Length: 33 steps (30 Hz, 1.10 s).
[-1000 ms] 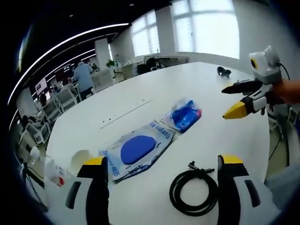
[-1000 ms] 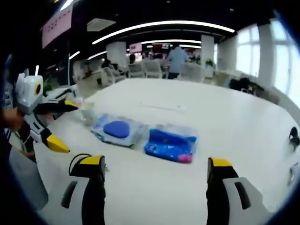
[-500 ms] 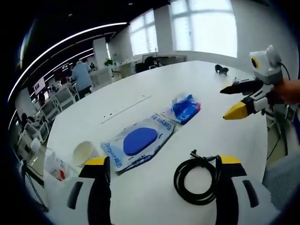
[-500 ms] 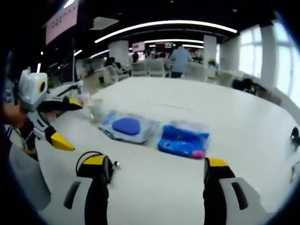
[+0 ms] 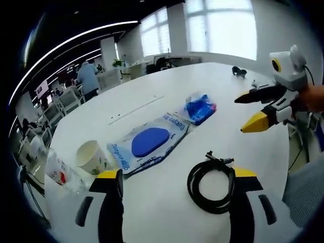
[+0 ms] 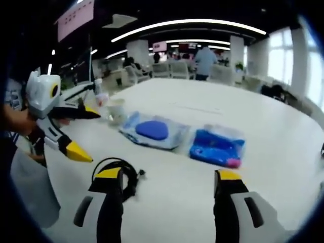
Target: Arrange the tabletop items into an orderly group along one side of the table until the central work area is clear of visible clutter.
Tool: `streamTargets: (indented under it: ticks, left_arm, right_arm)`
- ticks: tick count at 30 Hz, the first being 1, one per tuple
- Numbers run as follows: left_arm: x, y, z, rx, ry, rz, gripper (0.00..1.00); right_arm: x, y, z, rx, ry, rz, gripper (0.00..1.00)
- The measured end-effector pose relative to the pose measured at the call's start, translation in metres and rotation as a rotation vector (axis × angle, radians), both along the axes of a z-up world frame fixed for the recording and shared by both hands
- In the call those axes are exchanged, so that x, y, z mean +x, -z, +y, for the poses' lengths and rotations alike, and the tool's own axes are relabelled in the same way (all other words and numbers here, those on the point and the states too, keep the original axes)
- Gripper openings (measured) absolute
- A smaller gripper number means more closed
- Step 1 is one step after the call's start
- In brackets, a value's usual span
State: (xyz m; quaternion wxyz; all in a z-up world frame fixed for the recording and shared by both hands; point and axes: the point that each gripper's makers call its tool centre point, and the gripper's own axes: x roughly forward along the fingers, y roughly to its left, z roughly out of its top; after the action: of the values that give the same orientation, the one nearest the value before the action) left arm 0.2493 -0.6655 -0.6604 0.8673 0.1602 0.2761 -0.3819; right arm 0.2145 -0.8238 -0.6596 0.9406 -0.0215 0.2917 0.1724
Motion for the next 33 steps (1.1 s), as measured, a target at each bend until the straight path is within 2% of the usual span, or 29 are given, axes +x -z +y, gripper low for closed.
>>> streamTargets:
  ticks: [7,12,16,33]
  left_arm:
    - [-0.005,0.012,0.003,0.005,-0.006,0.026,0.82]
    - [-0.013,0.023,0.002,0.010,-0.003,0.053,0.78]
    - [-0.016,0.029,0.003,0.011,-0.003,0.074,0.77]
    - [-0.029,0.049,0.001,0.027,0.020,0.141,0.56]
  right_arm:
    - [-0.003,0.012,0.015,0.006,-0.031,0.021,0.67]
    - [-0.008,0.022,0.025,0.008,-0.055,0.046,0.62]
    - [-0.012,0.028,0.029,0.002,-0.066,0.056,0.61]
    - [-0.019,0.046,0.046,0.014,-0.099,0.095,0.54]
